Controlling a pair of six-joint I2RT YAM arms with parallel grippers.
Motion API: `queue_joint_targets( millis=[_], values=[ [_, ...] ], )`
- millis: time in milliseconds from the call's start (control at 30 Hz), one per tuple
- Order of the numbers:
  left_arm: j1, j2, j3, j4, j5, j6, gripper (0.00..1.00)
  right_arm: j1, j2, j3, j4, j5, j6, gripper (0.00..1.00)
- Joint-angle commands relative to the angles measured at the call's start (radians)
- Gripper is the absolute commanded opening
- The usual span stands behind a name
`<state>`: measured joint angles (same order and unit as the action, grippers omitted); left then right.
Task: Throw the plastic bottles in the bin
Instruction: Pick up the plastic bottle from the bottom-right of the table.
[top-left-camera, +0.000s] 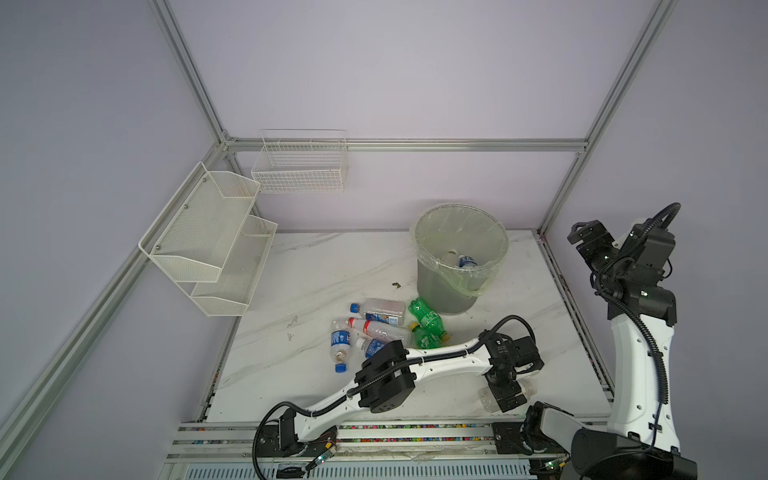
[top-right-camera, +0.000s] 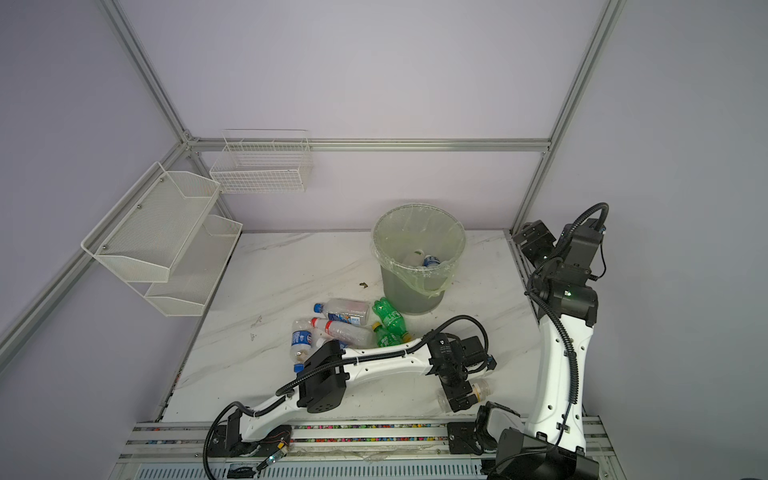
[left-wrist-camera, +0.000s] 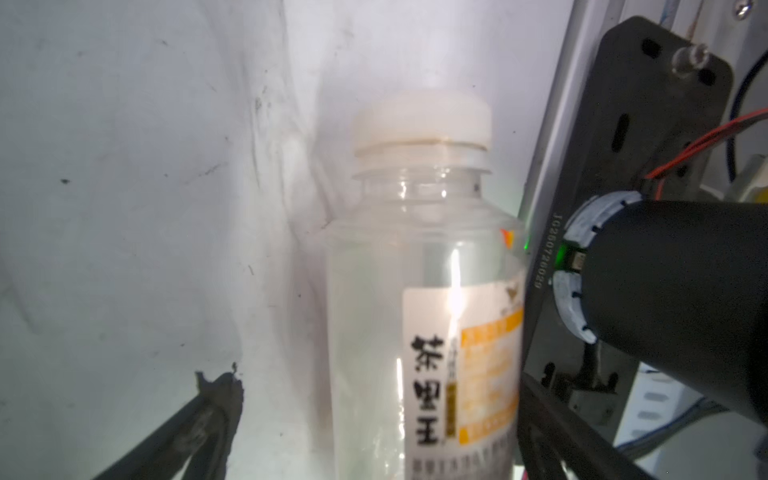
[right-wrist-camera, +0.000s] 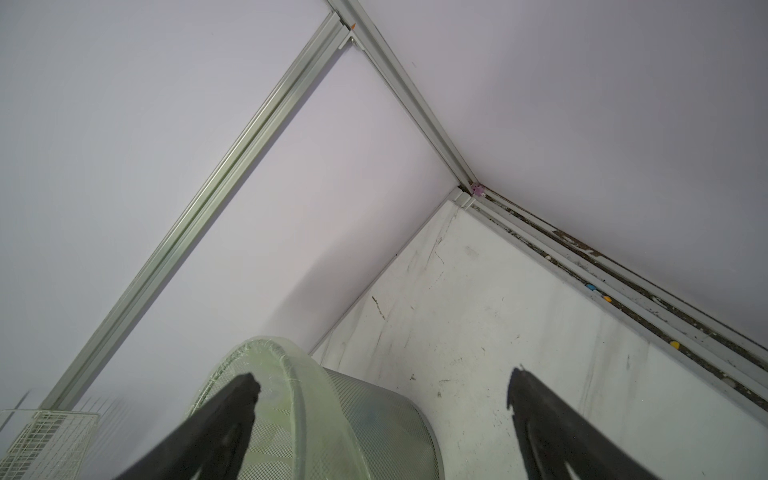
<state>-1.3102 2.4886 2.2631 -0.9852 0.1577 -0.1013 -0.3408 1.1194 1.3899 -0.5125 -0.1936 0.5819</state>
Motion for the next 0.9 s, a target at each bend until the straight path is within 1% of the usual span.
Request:
queue_joint_targets(
  millis=[0, 100, 167, 200, 367, 400, 500, 600, 667, 733, 767, 800, 867],
  values=[
    [-0.003, -0.018, 0.098, 0.000, -0.029, 0.014, 1.00, 0.008, -0.016, 0.023, -0.015, -0.003, -0.007, 0.97],
    [-0.003, -0.009, 0.095, -0.001, -0.045, 0.021, 0.99, 0.008, -0.021, 0.015, -0.012, -0.001, -0.008, 0.97],
    [-0.003, -0.007, 0.090, -0.003, -0.048, 0.028, 0.93, 0.009, -0.021, 0.008, -0.009, -0.003, -0.011, 0.97],
    [-0.003, -0.008, 0.090, -0.005, -0.054, 0.028, 0.89, 0.009, -0.022, 0.003, -0.008, -0.001, -0.013, 0.97],
    [-0.003, -0.009, 0.073, -0.004, -0.070, 0.042, 0.83, 0.009, -0.040, -0.024, -0.001, 0.011, -0.026, 0.97],
    [-0.003, -0.005, 0.070, -0.004, -0.072, 0.044, 0.79, 0.009, -0.047, -0.030, 0.000, 0.015, -0.028, 0.97],
    [-0.001, -0.004, 0.060, -0.005, -0.083, 0.047, 0.64, 0.009, -0.064, -0.048, -0.001, 0.018, -0.028, 0.97],
    [0.003, -0.012, 0.047, -0.005, -0.094, 0.045, 0.56, 0.010, -0.076, -0.070, 0.002, 0.013, -0.025, 0.97],
    [0.005, -0.017, 0.038, -0.006, -0.114, 0.043, 0.54, 0.009, -0.081, -0.082, 0.005, 0.011, -0.025, 0.97],
    [0.009, -0.025, 0.029, -0.004, -0.126, 0.042, 0.47, 0.009, -0.082, -0.093, 0.009, 0.005, -0.029, 0.97],
    [0.011, -0.029, 0.024, -0.005, -0.132, 0.040, 0.47, 0.009, -0.081, -0.100, 0.011, 0.003, -0.032, 0.97],
    [0.012, -0.037, 0.019, -0.006, -0.151, 0.030, 0.46, 0.010, -0.081, -0.110, 0.012, 0.004, -0.036, 0.97],
    [0.015, -0.056, 0.001, -0.006, -0.211, 0.006, 0.41, 0.008, -0.077, -0.132, 0.013, 0.009, -0.041, 0.97]
  ],
)
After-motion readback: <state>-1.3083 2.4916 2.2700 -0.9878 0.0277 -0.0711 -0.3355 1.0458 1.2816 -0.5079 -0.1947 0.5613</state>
